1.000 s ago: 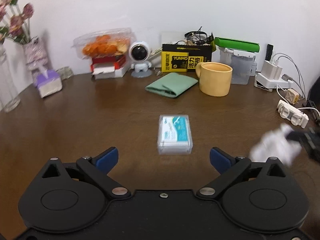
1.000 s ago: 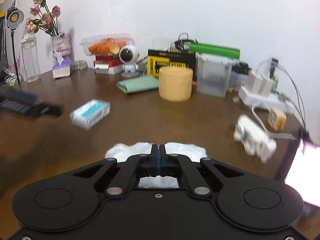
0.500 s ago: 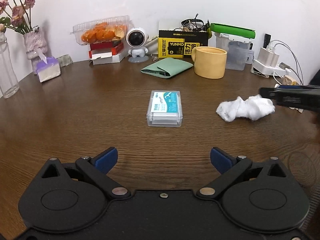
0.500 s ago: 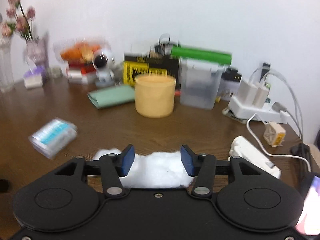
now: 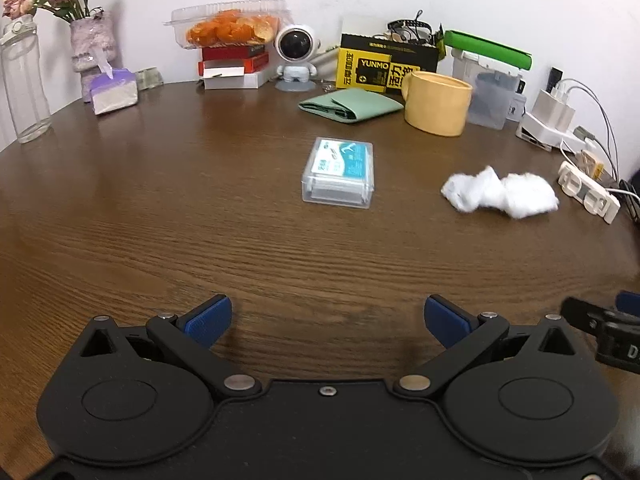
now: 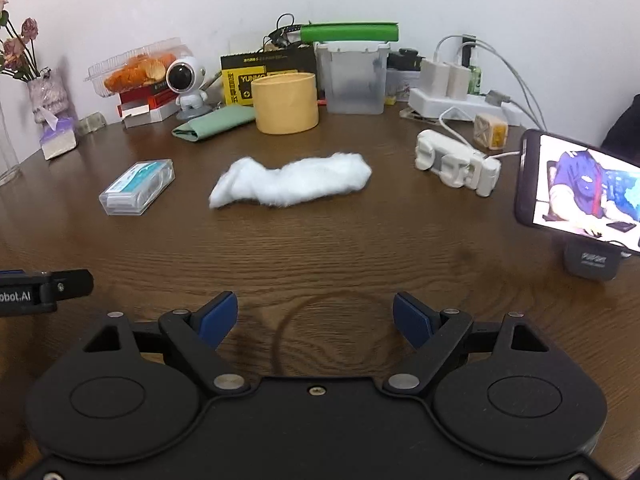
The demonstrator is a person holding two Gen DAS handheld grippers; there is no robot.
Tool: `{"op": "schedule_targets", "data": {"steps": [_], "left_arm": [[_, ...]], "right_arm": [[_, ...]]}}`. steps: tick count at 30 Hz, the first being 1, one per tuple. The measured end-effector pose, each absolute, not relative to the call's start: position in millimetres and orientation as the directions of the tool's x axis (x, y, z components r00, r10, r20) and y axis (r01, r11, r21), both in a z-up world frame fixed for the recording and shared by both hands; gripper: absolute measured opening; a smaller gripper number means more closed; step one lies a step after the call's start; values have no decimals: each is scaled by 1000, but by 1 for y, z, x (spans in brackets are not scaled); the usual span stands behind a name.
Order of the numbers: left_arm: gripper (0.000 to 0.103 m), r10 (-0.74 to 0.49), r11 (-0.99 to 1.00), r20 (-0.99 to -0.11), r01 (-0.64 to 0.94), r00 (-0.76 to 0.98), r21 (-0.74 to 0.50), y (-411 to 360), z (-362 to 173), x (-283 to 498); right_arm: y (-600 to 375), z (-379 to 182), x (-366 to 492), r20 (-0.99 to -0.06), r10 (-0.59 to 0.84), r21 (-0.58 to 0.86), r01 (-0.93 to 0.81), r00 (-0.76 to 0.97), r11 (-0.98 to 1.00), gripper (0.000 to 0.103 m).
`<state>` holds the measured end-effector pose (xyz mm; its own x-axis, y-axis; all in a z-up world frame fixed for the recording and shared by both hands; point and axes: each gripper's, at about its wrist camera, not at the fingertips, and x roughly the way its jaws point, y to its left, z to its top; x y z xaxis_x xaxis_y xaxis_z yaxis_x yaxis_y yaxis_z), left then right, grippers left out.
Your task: Clean container
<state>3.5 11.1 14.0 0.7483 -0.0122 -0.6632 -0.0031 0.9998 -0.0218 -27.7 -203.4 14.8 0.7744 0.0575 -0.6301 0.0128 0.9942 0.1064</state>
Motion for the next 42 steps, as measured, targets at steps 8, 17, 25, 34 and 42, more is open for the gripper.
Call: {"op": "schedule_targets", "data": {"steps": [8,17,25,34,42], "left_arm": [[103,13,999,-663,13,749,34,4,5,4],[103,13,999,-648,16,762,40,0,2,4],[103,17,999,-643,10,766,39,-2,2,7],[103,12,999,-633,17,774,39,-6,1,6],[103,12,999,-632,16,775,39,-8,1,6]], "right_arm": [[-192,10,-25,-638,16,67,35,770,997,91],[-186,8,-18,-644,-22,40,62,765,997,98],[-183,7,-14,-649,-21,45,67,761,997,101],[-180,7,-10,-651,3,48,37,759,998,103],[-180,7,-10,-652,5,48,35,759,998,103]]}}
